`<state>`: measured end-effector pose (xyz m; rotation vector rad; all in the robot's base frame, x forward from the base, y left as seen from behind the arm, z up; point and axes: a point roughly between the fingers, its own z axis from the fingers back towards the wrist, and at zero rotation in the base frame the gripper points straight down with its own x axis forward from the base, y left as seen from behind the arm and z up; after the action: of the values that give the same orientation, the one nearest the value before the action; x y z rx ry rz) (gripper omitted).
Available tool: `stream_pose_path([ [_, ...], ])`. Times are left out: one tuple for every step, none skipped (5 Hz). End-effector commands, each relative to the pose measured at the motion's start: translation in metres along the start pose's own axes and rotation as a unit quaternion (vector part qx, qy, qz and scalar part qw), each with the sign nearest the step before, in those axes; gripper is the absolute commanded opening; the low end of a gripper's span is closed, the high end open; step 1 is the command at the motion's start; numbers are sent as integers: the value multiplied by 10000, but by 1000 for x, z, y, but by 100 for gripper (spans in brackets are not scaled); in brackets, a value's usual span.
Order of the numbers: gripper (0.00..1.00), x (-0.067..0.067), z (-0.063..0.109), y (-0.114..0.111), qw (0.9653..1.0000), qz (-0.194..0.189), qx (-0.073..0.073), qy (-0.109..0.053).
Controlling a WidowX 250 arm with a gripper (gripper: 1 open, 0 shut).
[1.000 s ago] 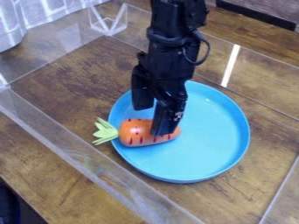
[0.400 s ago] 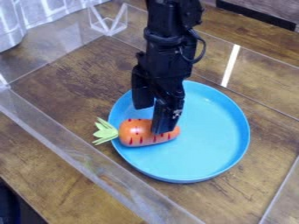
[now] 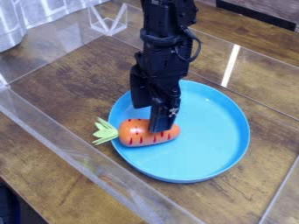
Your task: Remove the carrot from inside the blue tray and put it on the table
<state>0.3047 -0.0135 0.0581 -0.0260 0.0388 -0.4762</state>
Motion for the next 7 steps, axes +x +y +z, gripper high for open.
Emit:
stream_pose_path([
  [100,3,8,8,9998,27,61,-201],
  [100,4,7,10,9997,-17,52,-239],
  [100,5,6,13,9996,-30,37,-265],
  [100,6,7,14,9995,-65,47,-304],
  [100,7,8,16,9994,-105,57,-340],
  [100,9,9,18,9992,-131,62,-375],
  [100,10,11,19,9990,-152,63,-411],
])
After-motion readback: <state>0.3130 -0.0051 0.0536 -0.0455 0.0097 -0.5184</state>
